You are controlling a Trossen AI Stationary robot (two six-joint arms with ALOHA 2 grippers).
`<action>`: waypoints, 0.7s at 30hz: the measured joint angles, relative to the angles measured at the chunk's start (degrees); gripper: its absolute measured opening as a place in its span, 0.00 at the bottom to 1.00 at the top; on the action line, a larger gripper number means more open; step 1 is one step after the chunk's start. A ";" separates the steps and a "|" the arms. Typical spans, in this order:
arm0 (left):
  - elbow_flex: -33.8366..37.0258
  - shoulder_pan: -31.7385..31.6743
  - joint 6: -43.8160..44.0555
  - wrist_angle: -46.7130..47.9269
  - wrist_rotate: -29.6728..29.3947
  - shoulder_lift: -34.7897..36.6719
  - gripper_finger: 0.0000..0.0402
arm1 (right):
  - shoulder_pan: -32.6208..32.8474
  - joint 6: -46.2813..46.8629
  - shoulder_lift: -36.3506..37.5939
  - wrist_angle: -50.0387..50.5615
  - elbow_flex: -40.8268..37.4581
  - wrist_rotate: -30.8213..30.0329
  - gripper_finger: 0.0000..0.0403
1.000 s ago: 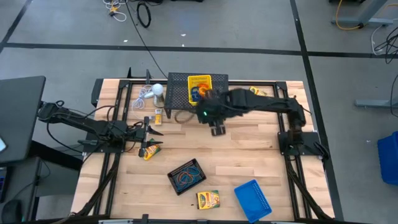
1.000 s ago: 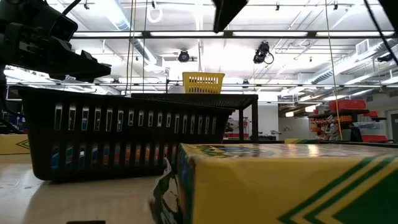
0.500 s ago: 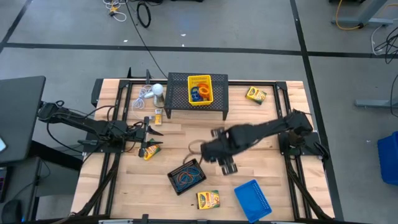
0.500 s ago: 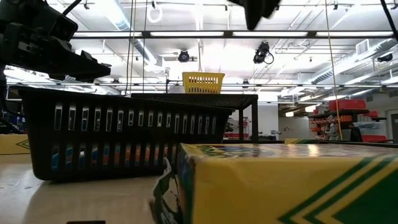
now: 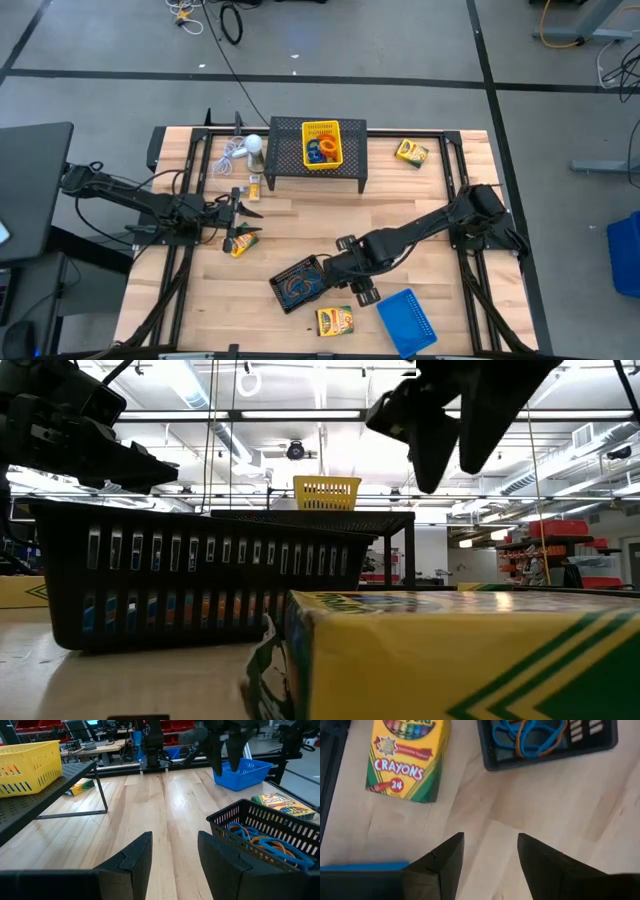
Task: Pick & Place Office Desk Supplies
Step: Put the black basket on the shelf
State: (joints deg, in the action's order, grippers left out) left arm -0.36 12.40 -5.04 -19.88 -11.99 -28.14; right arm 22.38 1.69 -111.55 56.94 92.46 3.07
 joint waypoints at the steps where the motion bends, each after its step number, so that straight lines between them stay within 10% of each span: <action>1: 0.00 0.00 0.17 -0.09 0.00 0.00 0.41 | 0.25 -0.19 0.00 -0.90 -0.04 -0.20 0.48; 21: -0.01 -0.01 0.70 -2.63 -1.57 0.00 0.41 | 2.76 -11.35 -3.94 -19.93 -0.01 -0.45 0.45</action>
State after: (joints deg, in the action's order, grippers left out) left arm -0.37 12.40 -4.34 -22.51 -13.56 -28.14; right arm 25.13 -9.66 -115.48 37.01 92.45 2.63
